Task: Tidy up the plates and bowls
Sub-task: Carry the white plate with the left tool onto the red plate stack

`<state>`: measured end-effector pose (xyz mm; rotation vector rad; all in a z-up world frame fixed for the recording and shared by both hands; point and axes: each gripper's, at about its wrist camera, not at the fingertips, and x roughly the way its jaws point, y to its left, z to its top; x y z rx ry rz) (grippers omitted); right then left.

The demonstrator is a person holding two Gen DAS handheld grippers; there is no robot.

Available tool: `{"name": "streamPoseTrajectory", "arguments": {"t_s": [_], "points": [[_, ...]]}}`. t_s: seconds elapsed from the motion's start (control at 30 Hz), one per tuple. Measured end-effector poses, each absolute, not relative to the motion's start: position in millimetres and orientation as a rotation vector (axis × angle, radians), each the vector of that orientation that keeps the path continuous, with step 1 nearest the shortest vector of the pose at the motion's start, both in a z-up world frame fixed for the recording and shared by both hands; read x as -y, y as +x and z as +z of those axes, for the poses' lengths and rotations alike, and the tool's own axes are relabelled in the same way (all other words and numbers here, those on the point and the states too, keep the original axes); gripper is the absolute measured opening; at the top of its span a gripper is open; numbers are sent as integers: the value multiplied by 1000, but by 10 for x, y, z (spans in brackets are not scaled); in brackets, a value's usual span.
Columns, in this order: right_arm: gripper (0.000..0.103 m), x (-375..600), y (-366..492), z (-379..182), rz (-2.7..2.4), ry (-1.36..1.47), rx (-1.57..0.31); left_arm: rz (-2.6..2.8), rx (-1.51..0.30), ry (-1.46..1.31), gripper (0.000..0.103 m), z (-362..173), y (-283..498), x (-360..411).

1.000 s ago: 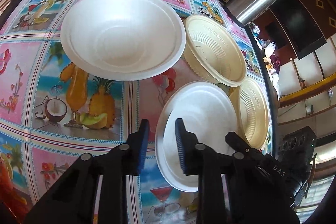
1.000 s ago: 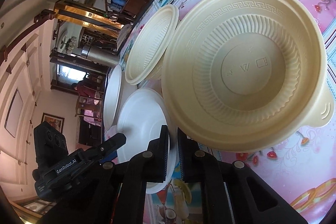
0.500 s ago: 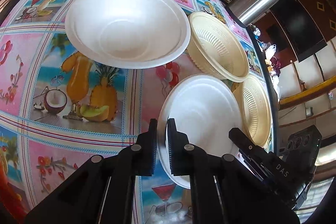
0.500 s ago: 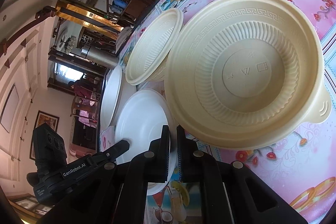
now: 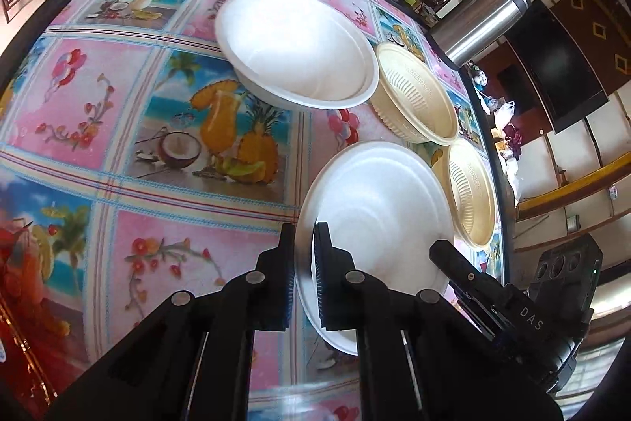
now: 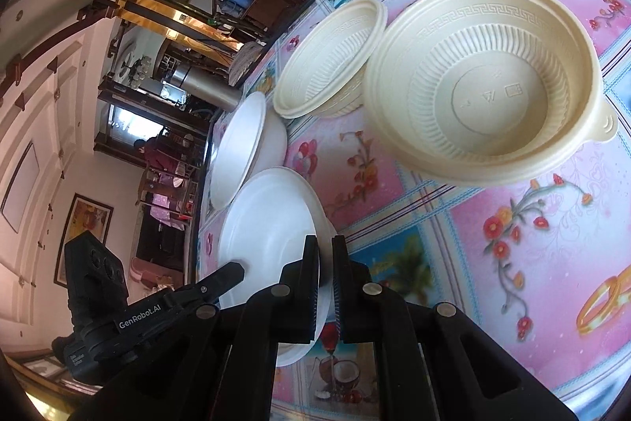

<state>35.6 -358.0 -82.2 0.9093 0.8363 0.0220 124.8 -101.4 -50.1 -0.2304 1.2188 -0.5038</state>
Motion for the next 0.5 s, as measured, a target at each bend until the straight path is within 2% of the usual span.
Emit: {"name": "streamPoseTrajectory", "arguments": {"t_s": [0.5], "points": [[7,1799,341,-293,345,696,-902,-279,-1045,-158,8,68,468,-813]]}}
